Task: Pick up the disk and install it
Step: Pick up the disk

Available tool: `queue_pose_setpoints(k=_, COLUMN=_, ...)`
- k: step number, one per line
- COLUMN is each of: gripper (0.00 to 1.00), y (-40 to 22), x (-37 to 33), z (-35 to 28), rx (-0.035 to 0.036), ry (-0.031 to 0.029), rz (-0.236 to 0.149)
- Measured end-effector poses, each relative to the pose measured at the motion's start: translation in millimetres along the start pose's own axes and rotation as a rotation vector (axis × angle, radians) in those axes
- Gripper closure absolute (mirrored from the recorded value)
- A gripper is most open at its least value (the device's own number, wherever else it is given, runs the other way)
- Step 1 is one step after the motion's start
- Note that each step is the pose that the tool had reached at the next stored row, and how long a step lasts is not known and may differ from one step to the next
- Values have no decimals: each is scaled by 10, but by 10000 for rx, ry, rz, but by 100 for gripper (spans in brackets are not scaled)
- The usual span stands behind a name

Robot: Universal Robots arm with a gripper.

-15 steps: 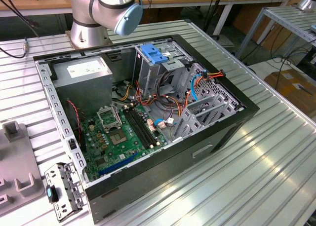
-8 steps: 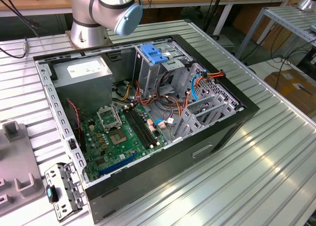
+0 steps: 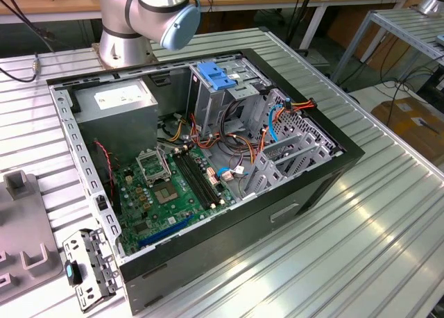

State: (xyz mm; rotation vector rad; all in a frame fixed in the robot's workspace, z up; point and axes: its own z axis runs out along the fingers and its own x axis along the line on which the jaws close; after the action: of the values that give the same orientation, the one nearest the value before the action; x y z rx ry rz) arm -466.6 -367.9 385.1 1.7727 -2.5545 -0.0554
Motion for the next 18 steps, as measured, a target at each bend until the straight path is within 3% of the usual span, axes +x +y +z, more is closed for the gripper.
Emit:
queue_pose_setpoints(k=8, gripper=89, y=-1, x=0, z=29, rx=28, ry=68, rz=-1557)
queue_pose_setpoints(k=10, gripper=89, y=-1, x=0, z=41, rx=72, ry=75, rz=-1956)
queue_pose_setpoints(k=13, gripper=89, y=-2, x=-1, z=61, rx=212, ry=65, rz=-2560)
queue_pose_setpoints(k=18, gripper=89, y=-2, x=-1, z=68, rx=238, ry=91, rz=-3399)
